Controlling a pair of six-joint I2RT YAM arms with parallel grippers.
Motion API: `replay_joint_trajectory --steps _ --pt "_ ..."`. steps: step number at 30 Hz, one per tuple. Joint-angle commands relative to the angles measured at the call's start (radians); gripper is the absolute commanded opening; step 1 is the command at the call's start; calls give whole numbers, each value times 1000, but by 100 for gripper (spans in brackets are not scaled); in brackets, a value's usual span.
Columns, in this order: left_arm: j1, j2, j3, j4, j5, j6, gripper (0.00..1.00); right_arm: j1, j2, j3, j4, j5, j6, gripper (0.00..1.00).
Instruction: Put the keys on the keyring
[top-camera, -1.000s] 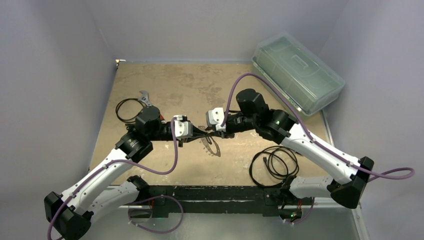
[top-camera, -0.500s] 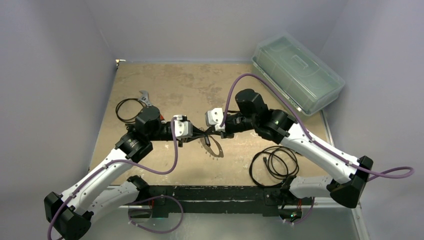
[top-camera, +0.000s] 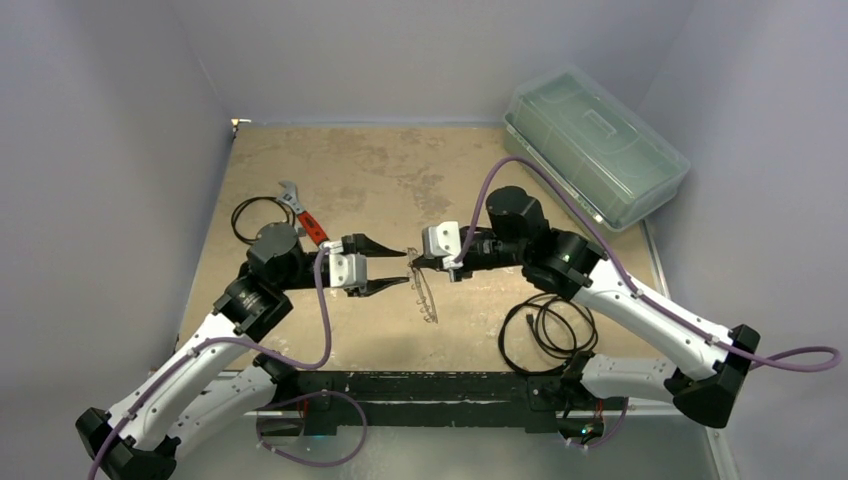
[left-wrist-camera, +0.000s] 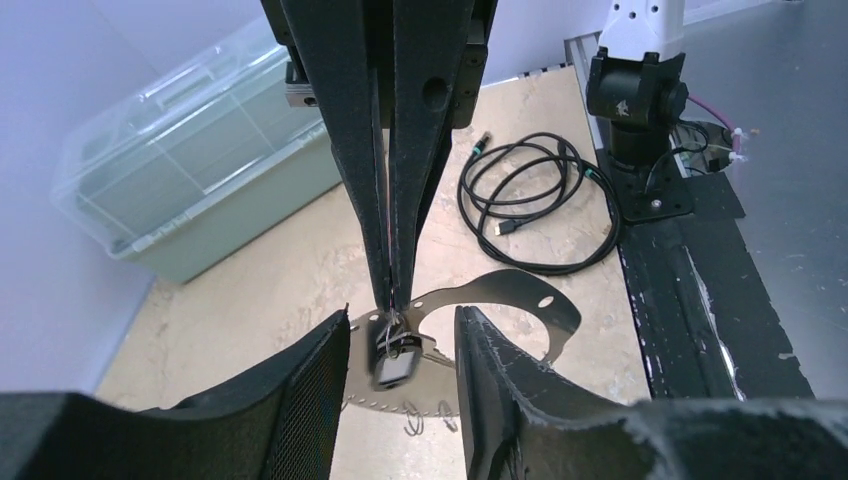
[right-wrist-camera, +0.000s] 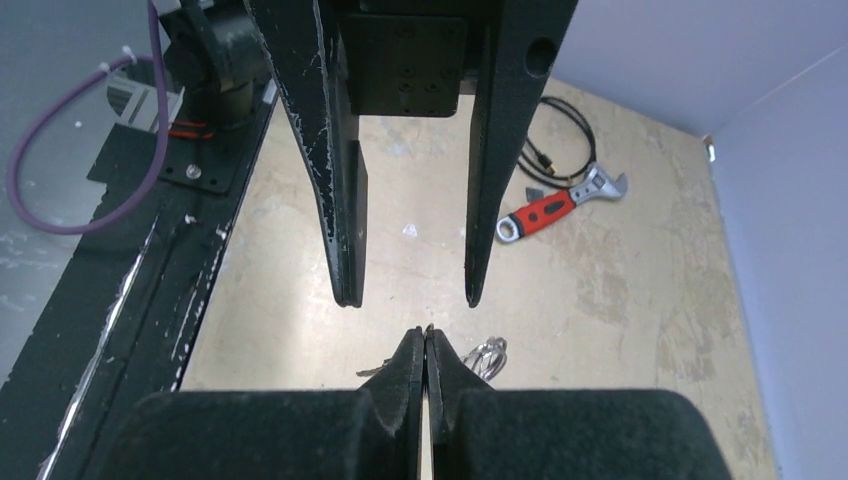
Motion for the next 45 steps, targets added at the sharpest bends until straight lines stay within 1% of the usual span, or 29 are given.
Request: replay_joint_trajectory --steps 1,7,11,13,21,30,34,41,45 --pt "3 -37 -14 44 -14 17 42 2 -69 -31 155 -17 44 0" --pt "3 -37 -12 49 5 15 34 2 -112 -73 231 -28 76 0" --pt "3 -23 -6 49 23 9 32 2 -121 -81 244 -40 82 0" --pt "5 -18 -6 86 28 0 31 1 -121 -81 246 -49 85 0" --pt "3 -18 -6 104 11 -4 27 2 -121 -76 252 -75 91 0" --pt "4 -14 -7 102 1 1 7 1 -130 -83 276 -82 96 0" --pt "3 -16 -7 101 2 2 0 2 -132 -90 289 -81 102 0" --pt "4 -14 -12 121 10 -20 0 2 -147 -137 397 -85 136 0" --pt "4 -3 -11 143 18 -47 0 2 -151 -183 510 -99 182 0"
